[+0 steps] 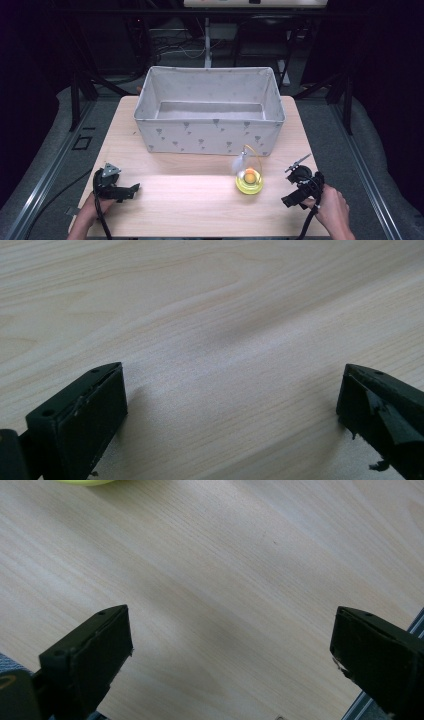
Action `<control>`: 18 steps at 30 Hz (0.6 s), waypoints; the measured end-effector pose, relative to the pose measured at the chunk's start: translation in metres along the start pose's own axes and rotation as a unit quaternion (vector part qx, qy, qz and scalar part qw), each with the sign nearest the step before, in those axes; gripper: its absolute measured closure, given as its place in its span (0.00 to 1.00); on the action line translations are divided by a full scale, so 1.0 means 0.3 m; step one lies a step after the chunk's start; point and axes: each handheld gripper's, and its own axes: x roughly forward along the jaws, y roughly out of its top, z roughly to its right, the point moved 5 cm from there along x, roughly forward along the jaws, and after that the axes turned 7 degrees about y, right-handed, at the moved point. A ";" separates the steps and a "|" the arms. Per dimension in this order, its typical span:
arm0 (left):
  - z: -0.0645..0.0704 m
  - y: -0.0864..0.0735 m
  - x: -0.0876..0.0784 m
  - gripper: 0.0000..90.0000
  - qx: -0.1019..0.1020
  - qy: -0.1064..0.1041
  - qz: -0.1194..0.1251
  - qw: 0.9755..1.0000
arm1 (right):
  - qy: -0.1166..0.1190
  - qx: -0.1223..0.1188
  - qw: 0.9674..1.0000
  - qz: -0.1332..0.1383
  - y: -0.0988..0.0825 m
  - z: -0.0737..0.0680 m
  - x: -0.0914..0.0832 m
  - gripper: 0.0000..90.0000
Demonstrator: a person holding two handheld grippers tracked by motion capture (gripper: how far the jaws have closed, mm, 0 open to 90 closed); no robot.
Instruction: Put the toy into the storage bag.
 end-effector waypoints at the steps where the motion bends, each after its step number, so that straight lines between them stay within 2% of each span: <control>1: 0.000 0.000 0.000 0.00 0.000 0.000 0.000 1.000 | 0.000 0.000 1.000 0.000 0.000 0.000 0.000 0.03; 3: 0.000 0.000 0.000 0.00 0.000 0.000 0.000 1.000 | -0.003 -0.007 1.000 -0.005 0.000 0.000 -0.001 0.03; 10: 0.001 0.001 0.001 0.00 0.001 -0.001 0.001 1.000 | 0.008 -0.010 1.000 -0.021 -0.002 -0.008 -0.001 0.03; 11: 0.001 0.000 0.000 0.00 0.000 -0.001 0.001 1.000 | 0.008 -0.012 1.000 -0.020 -0.001 -0.009 -0.001 0.03; 13: 0.001 0.000 0.000 0.00 0.001 -0.001 0.001 1.000 | 0.012 -0.001 1.000 0.001 0.003 -0.019 0.009 0.03; 14: 0.001 0.000 0.000 0.00 0.001 -0.001 0.001 1.000 | 0.013 -0.013 1.000 -0.015 0.004 -0.018 0.002 0.03; 15: 0.001 0.000 0.000 0.00 0.001 -0.001 0.001 1.000 | 0.009 -0.014 1.000 -0.016 0.004 -0.019 0.000 0.03; 18: 0.001 0.000 0.000 0.00 0.001 -0.001 0.001 1.000 | 0.016 -0.021 0.999 -0.021 0.006 -0.028 -0.006 0.03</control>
